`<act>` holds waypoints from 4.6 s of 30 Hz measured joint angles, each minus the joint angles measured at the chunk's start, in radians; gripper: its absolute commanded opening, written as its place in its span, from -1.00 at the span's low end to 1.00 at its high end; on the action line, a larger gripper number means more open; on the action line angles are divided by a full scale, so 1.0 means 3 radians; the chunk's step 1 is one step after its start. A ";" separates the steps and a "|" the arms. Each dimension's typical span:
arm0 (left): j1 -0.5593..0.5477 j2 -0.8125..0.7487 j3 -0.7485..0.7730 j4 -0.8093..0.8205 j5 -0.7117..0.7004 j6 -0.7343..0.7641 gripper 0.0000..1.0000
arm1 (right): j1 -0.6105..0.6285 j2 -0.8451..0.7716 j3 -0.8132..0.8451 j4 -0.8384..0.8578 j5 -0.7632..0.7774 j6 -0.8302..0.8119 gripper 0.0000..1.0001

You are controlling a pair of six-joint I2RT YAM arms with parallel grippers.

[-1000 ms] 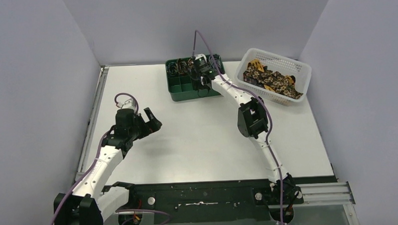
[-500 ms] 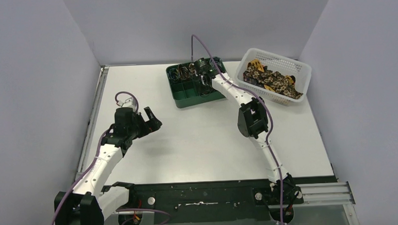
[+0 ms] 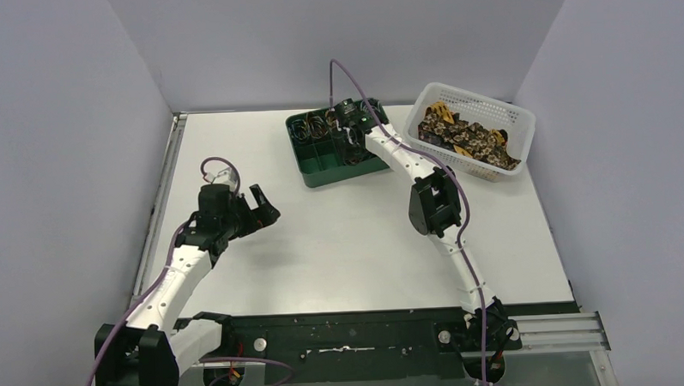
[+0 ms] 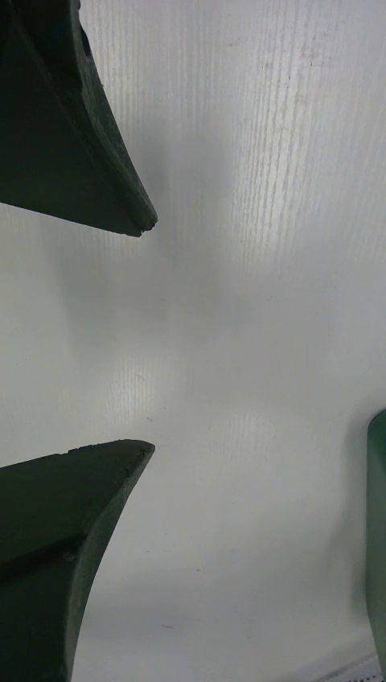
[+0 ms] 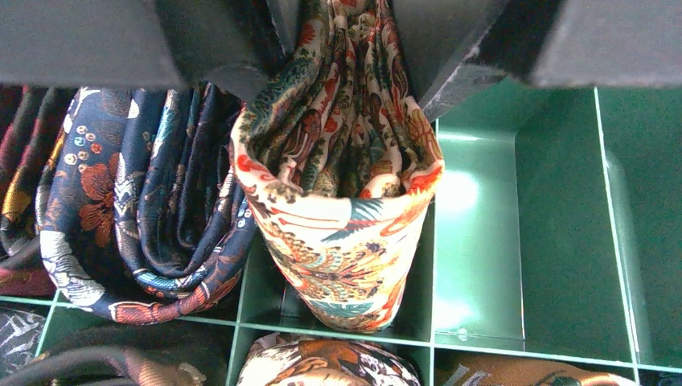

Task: Roll the ties
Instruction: Place the tie in the storage box.

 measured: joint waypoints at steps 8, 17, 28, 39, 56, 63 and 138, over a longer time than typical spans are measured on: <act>0.0000 0.0066 0.0019 -0.0003 0.0023 0.0018 0.95 | 0.0018 0.0000 0.0047 0.0008 -0.0004 -0.0047 0.02; 0.0003 0.0125 0.0060 0.0008 0.0071 0.0023 0.95 | 0.0020 0.0000 0.0109 0.0058 0.0018 -0.0083 0.26; 0.0003 0.0145 0.0060 0.0009 0.0102 0.0023 0.95 | 0.0028 0.0000 0.0126 0.0107 0.0037 -0.0123 0.35; 0.0003 0.0141 0.0060 0.0008 0.0102 0.0023 0.95 | 0.0014 -0.0075 0.0066 0.0197 0.0018 -0.0086 0.09; 0.0003 0.0140 0.0060 0.0003 0.0104 0.0025 0.95 | 0.0092 -0.0109 -0.0005 0.0231 0.0200 -0.0084 0.14; 0.0003 0.0140 0.0061 -0.0018 0.0104 0.0034 0.95 | 0.0103 -0.0300 -0.0109 0.0257 0.0200 -0.0070 -0.02; 0.0003 0.0169 0.0072 -0.0020 0.0098 0.0022 0.95 | 0.0056 -0.0994 -0.0819 0.0655 0.0211 -0.0097 0.78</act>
